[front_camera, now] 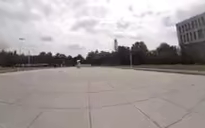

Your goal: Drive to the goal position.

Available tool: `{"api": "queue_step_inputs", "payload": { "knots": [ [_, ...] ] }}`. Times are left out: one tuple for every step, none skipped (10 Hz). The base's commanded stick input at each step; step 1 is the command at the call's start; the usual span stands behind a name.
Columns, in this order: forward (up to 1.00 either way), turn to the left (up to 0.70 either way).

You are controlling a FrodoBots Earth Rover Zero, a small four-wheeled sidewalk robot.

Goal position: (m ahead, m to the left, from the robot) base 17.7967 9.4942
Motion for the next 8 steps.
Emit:
{"api": "queue_step_inputs", "payload": {
  "knots": [
    [1.00, 0.00],
    [1.00, 0.00],
    [1.00, 0.00],
    [1.00, 0.00],
    [1.00, 0.00],
    [1.00, 0.00],
    [1.00, -0.01],
    [1.00, -0.02]
  ]
}}
